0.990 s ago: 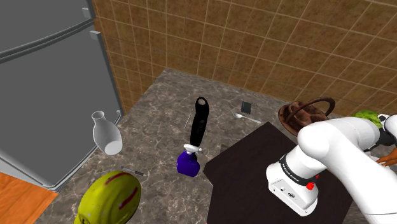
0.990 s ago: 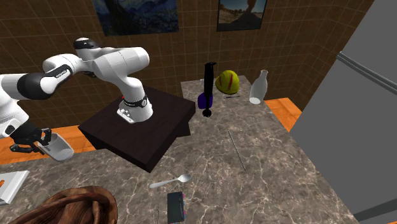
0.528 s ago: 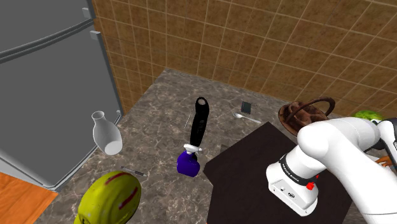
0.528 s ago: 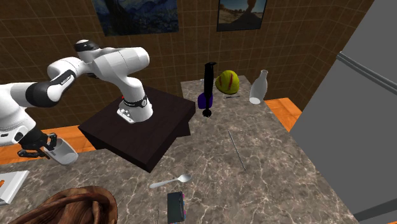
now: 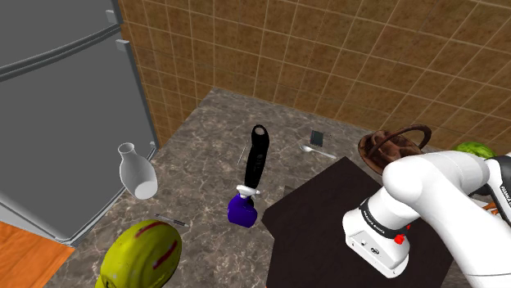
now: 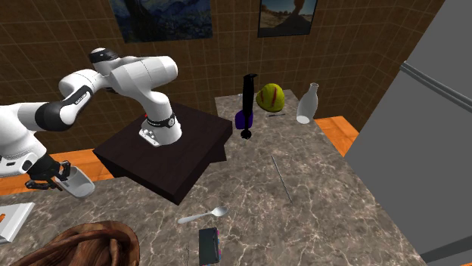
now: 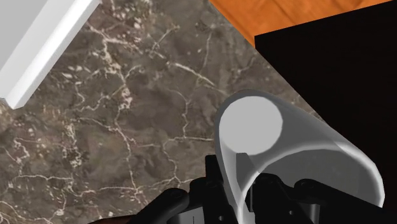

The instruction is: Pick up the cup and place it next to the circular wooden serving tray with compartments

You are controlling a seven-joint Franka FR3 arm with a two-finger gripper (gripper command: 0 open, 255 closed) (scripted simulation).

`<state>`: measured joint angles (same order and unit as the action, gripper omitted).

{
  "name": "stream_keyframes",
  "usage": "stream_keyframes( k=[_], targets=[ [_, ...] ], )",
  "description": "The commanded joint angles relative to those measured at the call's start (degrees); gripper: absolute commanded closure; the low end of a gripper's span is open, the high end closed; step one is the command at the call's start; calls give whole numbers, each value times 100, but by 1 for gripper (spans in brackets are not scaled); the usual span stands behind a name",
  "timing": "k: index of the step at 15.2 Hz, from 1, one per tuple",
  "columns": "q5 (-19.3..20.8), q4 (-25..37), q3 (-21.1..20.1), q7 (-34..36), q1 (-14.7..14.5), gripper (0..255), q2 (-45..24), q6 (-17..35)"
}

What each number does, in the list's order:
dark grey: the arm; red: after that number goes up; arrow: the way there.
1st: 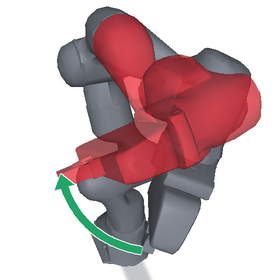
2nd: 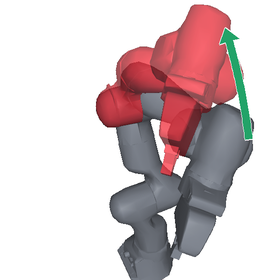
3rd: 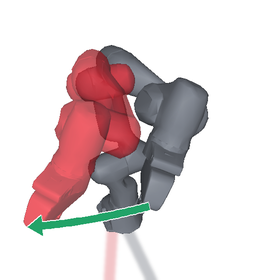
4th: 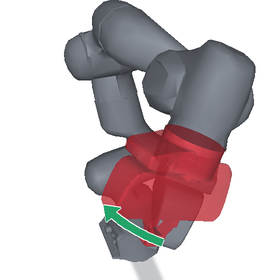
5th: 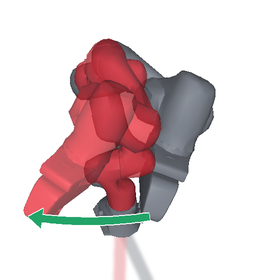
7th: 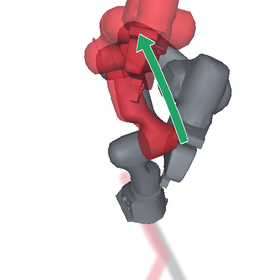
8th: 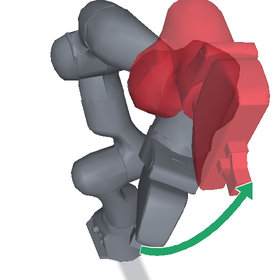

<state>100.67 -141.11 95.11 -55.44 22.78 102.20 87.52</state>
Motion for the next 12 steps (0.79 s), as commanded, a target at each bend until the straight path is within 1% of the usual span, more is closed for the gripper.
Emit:
stream_keyframes(
  k=[1,2,3,8,12],
  targets=[
    [2,-1,2,-1,1,255,0,2],
    [2,-1,2,-1,1,255,0,2],
    [2,-1,2,-1,1,0,0,2],
    [2,0,2,-1,1,0,0,2],
    [-633,-61,-724,60,-51,0,-112,-365]
  ],
)
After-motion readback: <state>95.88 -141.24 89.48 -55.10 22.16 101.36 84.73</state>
